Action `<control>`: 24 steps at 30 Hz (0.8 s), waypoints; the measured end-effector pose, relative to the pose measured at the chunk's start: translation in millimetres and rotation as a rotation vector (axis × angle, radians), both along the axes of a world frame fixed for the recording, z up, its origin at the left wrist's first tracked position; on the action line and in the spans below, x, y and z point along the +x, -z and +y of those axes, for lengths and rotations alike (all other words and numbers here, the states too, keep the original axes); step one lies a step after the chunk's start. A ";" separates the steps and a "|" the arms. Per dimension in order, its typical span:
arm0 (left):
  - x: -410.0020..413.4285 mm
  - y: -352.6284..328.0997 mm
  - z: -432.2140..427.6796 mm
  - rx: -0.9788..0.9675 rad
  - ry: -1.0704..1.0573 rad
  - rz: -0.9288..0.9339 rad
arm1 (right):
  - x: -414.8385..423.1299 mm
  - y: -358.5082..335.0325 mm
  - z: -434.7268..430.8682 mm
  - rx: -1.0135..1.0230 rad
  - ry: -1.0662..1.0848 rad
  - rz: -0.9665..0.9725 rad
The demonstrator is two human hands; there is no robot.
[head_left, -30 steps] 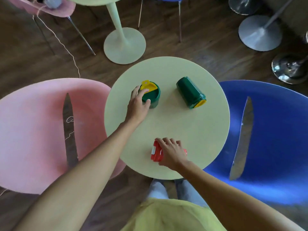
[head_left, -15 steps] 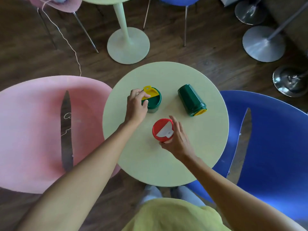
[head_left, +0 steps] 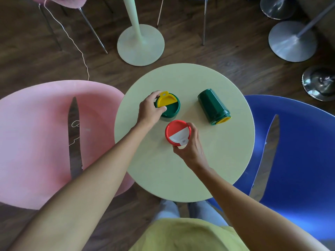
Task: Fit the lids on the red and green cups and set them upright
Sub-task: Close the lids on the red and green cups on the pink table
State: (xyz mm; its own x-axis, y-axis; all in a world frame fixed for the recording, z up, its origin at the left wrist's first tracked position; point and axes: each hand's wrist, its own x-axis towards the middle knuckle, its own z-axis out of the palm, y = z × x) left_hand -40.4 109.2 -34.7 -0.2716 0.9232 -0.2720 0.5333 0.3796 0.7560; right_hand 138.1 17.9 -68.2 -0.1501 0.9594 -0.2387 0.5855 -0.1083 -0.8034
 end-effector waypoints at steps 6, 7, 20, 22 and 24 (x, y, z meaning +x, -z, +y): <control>0.3 0.3 -3.3 0.009 -0.029 0.005 | 0.4 1.4 4.3 0.012 0.011 0.001; 0.2 0.4 -3.7 0.010 -0.027 0.006 | 0.2 1.5 5.6 0.013 0.010 0.002; -2.8 3.6 -4.2 0.008 -0.005 0.008 | -1.9 2.0 12.2 0.018 0.014 -0.011; -1.5 3.1 -4.5 0.003 -0.003 0.007 | -2.7 1.2 11.9 0.009 0.013 -0.008; -0.8 3.6 -4.2 -0.005 -0.007 0.001 | -1.6 2.3 11.9 0.011 0.007 -0.008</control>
State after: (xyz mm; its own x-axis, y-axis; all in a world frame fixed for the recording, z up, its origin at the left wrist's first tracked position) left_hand -41.2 105.0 -38.3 -0.2785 0.9197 -0.2768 0.5310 0.3876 0.7535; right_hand 136.4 29.7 -70.5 -0.1414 0.9630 -0.2294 0.5913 -0.1037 -0.7998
